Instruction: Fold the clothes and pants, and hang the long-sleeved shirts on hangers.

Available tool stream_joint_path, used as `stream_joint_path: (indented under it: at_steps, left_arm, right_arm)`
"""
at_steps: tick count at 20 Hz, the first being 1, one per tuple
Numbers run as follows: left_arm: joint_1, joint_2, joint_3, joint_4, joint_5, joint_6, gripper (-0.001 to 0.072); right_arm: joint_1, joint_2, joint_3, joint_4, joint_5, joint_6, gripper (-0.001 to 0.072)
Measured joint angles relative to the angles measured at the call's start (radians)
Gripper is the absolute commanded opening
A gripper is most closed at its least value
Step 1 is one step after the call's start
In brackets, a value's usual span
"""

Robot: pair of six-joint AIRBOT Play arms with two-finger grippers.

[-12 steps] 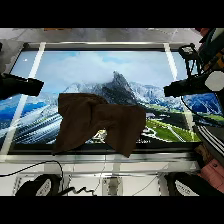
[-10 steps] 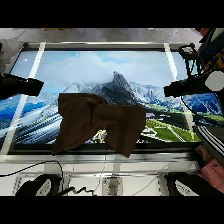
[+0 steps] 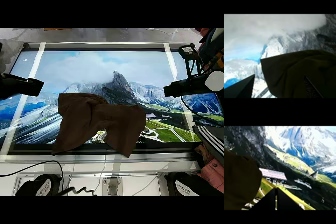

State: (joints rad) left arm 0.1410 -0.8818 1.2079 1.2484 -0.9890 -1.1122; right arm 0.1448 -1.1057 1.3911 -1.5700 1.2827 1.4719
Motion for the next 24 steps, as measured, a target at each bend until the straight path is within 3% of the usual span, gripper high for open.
stream_joint_path:
  at_steps: [4,8,12,14,15,18,20,24]
  left_arm:
    - [0.0,0.0,0.0,0.0,0.007,0.0,0.0703]
    - [0.0,-0.001,0.0,-0.002,0.023,0.0,0.0703]
    - [0.0,-0.004,0.0,-0.003,0.025,0.0,0.0702]
    - [0.0,-0.008,0.0,-0.003,0.013,0.0,0.0702]
    - [0.0,-0.011,0.0,-0.003,0.002,0.0,0.0703]
    - [0.001,-0.024,-0.003,0.0,-0.02,-0.007,0.0702]
    - [0.008,-0.042,-0.005,0.002,-0.04,-0.011,0.0702]
    - [0.041,-0.101,-0.006,0.007,-0.103,-0.03,0.0699]
  right_arm:
    - [-0.007,-0.004,0.0,-0.023,-0.03,-0.014,0.0014]
    - [-0.097,-0.013,-0.076,-0.029,0.04,-0.119,0.0014]
    - [-0.24,-0.016,-0.317,0.211,0.074,-0.284,0.0019]
    - [-0.283,-0.016,-0.464,0.385,0.021,-0.342,0.0245]
    - [-0.293,-0.016,-0.529,0.457,-0.02,-0.36,0.0292]
    - [-0.309,-0.026,-0.697,0.638,-0.185,-0.387,0.0369]
    - [-0.314,-0.055,-0.758,0.732,-0.26,-0.397,0.0457]
    - [-0.317,-0.165,-0.807,0.854,-0.331,-0.423,0.0456]
